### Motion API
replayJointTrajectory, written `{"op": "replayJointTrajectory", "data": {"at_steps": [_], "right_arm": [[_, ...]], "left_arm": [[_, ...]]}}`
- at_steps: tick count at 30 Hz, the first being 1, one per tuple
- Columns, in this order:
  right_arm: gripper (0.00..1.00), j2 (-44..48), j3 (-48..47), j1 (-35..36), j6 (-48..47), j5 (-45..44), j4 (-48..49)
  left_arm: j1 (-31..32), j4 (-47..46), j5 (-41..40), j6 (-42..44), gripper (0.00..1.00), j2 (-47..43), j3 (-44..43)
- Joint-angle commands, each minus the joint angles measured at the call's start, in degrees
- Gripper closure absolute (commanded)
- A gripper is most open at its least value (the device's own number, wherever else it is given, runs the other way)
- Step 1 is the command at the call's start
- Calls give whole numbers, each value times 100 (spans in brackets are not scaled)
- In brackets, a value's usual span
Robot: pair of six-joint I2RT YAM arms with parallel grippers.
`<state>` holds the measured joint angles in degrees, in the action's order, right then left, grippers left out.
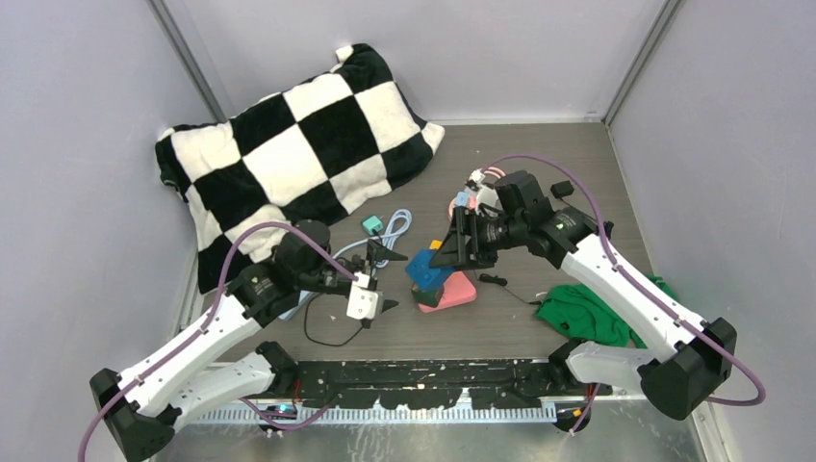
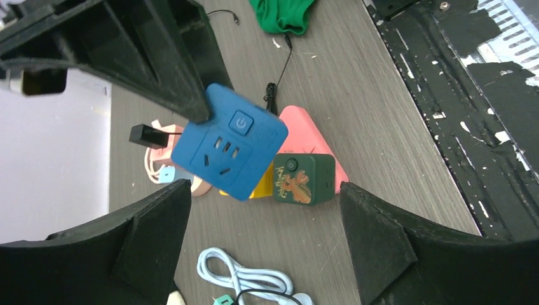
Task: Insert the plug
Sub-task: Pick up the plug from the center of the board.
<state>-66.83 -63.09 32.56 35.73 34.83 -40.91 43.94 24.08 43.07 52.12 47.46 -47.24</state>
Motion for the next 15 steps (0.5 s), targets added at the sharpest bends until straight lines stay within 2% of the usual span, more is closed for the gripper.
{"op": "replayJointTrajectory", "data": {"at_steps": [1, 15], "right_arm": [[61, -103, -136, 261, 199, 161, 455], [61, -217, -160, 683, 279, -37, 661]], "left_arm": [[238, 72, -196, 288, 12, 103, -290], [577, 18, -687, 426, 12, 508, -341]]}}
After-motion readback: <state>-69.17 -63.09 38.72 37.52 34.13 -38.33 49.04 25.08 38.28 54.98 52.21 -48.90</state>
